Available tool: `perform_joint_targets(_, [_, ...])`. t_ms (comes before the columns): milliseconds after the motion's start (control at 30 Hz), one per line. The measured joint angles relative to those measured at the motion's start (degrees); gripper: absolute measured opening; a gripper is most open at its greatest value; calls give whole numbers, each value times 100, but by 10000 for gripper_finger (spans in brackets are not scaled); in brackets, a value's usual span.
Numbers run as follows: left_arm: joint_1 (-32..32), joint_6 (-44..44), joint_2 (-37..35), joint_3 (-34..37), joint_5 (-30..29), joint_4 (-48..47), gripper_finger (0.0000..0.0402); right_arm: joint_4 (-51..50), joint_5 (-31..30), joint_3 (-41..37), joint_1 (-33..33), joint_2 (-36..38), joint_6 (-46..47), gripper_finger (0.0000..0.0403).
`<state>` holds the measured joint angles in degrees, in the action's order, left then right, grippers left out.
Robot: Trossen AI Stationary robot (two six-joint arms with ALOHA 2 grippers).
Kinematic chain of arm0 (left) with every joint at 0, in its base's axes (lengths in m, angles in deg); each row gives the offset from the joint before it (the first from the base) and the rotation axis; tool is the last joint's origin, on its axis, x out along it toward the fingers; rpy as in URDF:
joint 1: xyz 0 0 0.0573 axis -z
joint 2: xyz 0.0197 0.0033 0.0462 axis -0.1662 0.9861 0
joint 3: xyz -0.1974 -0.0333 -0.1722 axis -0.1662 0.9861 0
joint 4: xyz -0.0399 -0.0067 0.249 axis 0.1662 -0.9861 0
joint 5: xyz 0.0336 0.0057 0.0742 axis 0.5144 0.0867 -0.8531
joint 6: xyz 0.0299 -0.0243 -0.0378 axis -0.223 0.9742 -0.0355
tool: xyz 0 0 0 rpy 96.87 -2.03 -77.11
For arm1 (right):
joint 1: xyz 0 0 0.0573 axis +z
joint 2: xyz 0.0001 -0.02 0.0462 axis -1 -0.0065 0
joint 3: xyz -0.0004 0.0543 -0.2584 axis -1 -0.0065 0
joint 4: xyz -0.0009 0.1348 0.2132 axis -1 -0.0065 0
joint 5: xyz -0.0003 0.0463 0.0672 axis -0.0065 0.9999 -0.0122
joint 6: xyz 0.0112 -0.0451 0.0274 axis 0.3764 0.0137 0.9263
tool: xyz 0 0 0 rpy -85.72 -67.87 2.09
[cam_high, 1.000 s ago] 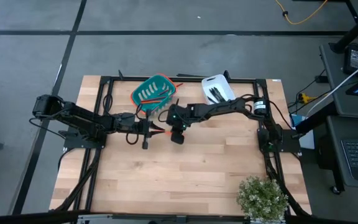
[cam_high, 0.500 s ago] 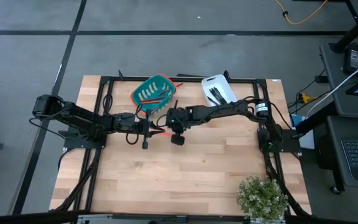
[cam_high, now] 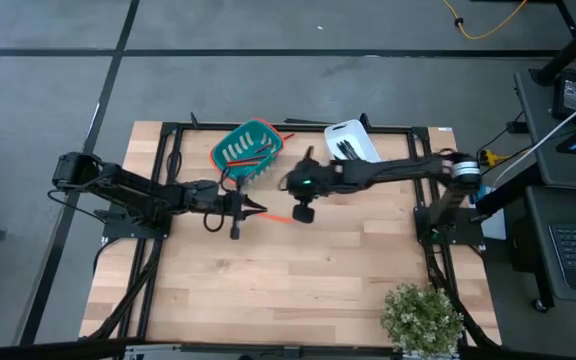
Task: Sort pens & pencils
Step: Put the orange pencil into the blue bin
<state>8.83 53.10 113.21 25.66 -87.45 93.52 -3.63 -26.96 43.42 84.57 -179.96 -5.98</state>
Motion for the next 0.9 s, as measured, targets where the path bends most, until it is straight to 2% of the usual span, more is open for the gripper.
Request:
perform_joint_targets(100, [-35,40,4,-351,-5,-836,15,1011,58,-953,28,721,-23,14])
perform_joint_targets(233, [-81,322,42,-1341,-362,-2828,17,2213,112,-1932,86,1531,-18,22])
perform_joint_targets(300, [-69,391,67,-1790,-586,-3774,23,2629,210,-2320,116,1772,89,23])
perform_joint_targets(433, [-33,806,237,-2458,-848,-4803,49,3130,350,-2810,175,2024,107,22])
perform_joint_targets(700, [-37,884,665,-2675,-1593,-4958,113,3066,384,-3029,223,1993,98,11])
perform_joint_targets(900, [-37,930,990,-2675,-1504,-4950,125,3016,498,-3029,231,1993,2,12])
